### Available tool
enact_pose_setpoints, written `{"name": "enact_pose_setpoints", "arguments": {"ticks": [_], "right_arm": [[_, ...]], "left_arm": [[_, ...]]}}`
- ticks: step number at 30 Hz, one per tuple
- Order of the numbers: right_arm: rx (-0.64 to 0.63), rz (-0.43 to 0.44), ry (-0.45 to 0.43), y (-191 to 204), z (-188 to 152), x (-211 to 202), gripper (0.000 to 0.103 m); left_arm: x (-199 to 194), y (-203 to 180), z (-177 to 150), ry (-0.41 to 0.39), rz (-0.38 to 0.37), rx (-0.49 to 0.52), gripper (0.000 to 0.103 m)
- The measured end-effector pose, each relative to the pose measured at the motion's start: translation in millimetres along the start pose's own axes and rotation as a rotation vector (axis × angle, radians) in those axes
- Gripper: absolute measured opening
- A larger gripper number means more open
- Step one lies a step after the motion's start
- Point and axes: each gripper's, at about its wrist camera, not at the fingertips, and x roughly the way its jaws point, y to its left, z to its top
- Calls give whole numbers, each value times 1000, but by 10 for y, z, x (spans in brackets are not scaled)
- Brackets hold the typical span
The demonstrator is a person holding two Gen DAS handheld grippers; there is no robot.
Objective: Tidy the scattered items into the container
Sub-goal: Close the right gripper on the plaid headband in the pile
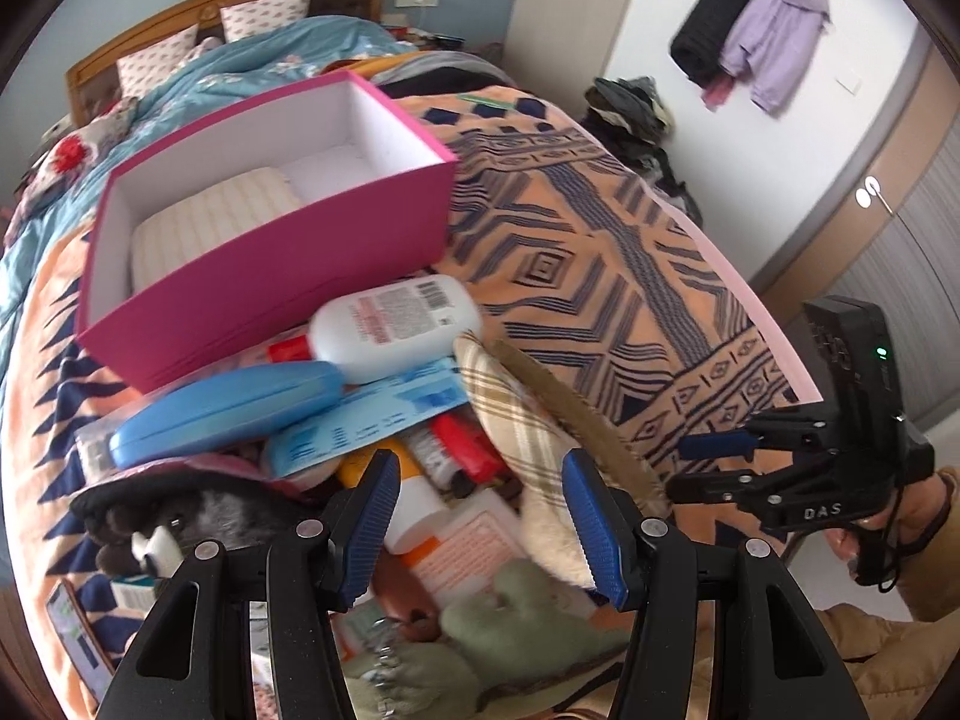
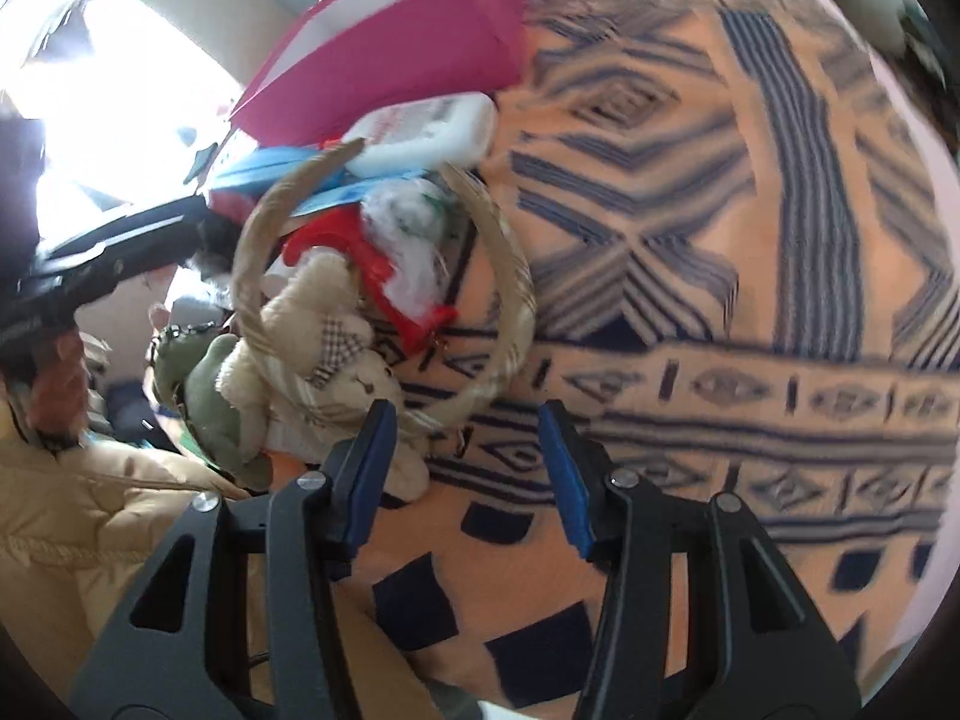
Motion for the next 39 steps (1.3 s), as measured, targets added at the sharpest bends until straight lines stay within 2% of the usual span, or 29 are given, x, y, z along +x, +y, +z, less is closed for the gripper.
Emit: {"name": "enact_pose_setpoints", "arguments": {"ticks": [7, 9, 18, 24, 31, 39], "right_arm": [[219, 228, -4, -312, -109, 152, 51], [255, 269, -14, -360, -123, 163, 51], [278, 342, -6, -362, -170, 254, 52], [292, 466, -50, -313, -85, 320, 52], [262, 496, -146, -264, 169, 73, 53], [97, 418, -195, 54, 758, -98, 53]], "left_arm": [[198, -92, 46, 51, -20, 14, 57], [227, -92, 56, 55, -13, 16, 57], [327, 59, 112, 82, 2, -40, 56], [305, 98, 145, 73, 12, -37, 56], [85, 134, 185, -10, 34, 1, 56], [-38, 134, 263, -85, 89, 76, 57]]}}
